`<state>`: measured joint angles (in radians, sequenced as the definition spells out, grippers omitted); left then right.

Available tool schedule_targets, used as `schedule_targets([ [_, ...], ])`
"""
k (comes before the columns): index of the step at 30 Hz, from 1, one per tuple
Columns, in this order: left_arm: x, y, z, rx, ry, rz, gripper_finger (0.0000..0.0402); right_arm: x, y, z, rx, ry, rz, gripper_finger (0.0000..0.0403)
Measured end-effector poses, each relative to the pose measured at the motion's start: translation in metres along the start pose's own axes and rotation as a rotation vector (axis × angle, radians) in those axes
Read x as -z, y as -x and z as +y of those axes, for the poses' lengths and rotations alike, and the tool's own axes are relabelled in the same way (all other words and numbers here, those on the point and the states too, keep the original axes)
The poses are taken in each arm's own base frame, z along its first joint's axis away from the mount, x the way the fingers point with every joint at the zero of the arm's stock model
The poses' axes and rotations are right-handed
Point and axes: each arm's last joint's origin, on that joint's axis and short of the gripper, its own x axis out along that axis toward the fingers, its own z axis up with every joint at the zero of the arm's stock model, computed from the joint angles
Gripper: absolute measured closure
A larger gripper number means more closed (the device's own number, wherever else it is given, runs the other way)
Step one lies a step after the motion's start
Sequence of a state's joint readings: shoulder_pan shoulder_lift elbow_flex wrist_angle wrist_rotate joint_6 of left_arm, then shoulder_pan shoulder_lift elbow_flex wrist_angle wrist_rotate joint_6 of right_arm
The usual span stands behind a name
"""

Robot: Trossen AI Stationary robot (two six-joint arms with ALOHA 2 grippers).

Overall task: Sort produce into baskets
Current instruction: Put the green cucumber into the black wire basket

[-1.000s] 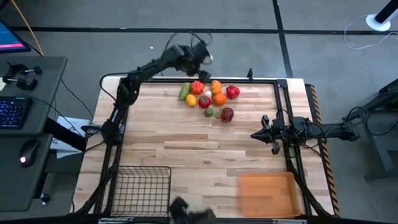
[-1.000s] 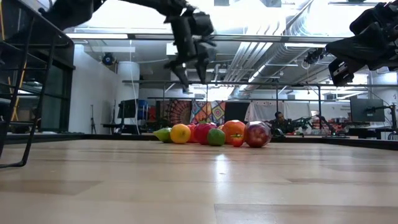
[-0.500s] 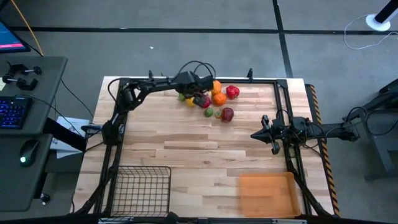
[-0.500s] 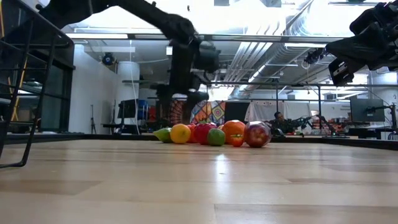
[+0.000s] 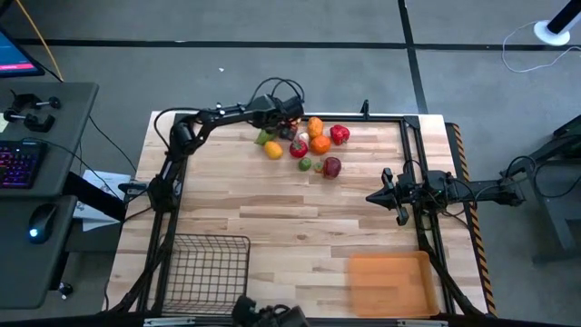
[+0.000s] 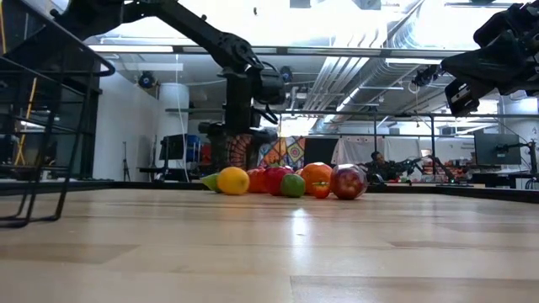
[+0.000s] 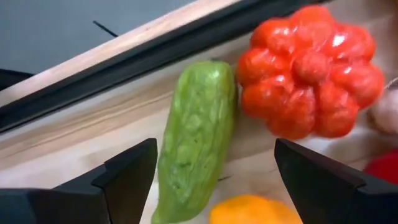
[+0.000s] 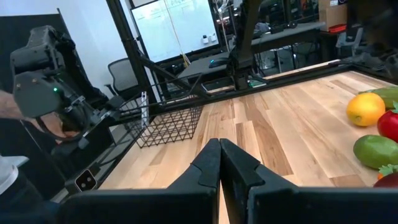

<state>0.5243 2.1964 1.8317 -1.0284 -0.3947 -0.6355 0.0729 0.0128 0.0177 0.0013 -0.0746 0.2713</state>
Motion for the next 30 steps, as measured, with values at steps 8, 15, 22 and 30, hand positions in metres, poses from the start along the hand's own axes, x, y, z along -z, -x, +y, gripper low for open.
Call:
schedule_targets([
  [8, 0.003, 0.0, 0.003, 0.021, -0.188, 0.06, 0.0087, 0.0, 0.0, 0.0, 0.0, 0.001, 0.0, 0.0402],
  [15, -0.001, -0.002, 0.004, 0.005, -0.358, 0.028, 0.0087, 0.0, 0.0, 0.0, 0.0, 0.0, 0.0, 0.0402],
  [22, 0.012, 0.002, 0.005, -0.012, -0.403, 0.132, 0.0087, 0.0, 0.0, 0.0, 0.0, 0.001, 0.0, 0.0402],
  [30, 0.014, -0.002, 0.0, -0.036, -0.474, 0.086, 0.0087, 0.0, 0.0, 0.0, 0.0, 0.001, 0.0, 0.0402],
])
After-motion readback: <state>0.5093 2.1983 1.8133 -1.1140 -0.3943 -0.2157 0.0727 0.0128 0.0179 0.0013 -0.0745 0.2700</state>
